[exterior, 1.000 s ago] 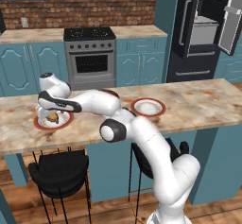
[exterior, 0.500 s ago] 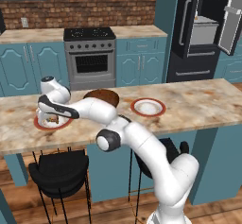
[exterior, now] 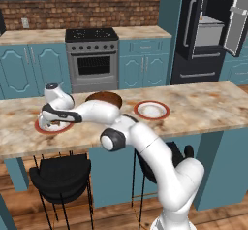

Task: Pick the chicken drumstick and cucumber from their plates and place them in the bowl. Then put the bowl in the fridge.

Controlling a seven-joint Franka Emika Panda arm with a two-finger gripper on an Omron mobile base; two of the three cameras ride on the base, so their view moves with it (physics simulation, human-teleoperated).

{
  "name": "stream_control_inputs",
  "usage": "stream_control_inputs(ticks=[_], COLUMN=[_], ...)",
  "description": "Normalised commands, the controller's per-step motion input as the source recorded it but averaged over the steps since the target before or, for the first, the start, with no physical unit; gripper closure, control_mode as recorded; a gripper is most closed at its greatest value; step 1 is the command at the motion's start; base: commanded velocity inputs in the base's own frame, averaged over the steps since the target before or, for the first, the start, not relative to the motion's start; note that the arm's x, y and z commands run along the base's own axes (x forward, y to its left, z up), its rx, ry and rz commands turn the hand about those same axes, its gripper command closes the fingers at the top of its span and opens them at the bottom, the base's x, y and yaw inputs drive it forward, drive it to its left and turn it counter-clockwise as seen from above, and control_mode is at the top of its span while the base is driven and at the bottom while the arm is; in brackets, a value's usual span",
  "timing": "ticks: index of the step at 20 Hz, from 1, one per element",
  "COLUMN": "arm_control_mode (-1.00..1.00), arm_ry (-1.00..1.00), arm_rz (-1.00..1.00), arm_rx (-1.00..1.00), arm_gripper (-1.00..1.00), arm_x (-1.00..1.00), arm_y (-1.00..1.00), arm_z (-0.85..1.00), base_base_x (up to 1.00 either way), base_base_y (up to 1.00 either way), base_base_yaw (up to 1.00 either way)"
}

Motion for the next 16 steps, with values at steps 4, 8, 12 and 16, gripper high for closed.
stream_control_inputs(ticks=[4, 8, 12, 16], arm_control_mode=[-1.0, -1.0, -1.0, -1.0], arm_ry=[0.04, 0.11, 0.16, 0.09], arm_rz=[0.0, 0.0, 0.01, 0.08], arm_rx=[0.0, 0.0, 0.02, 0.01], arm_gripper=[1.0, 1.0, 1.0, 1.0], arm_x=[0.1, -0.07, -0.2, -0.38], arm_y=[0.16, 0.01, -0.05, -0.23], arm_z=[0.03, 0.29, 0.62, 0.62], base_base_x=[0.0, 0.0, 0.0, 0.0], base_base_y=[0.0, 0.0, 0.0, 0.0], base_base_yaw=[0.0, 0.0, 0.0, 0.0])
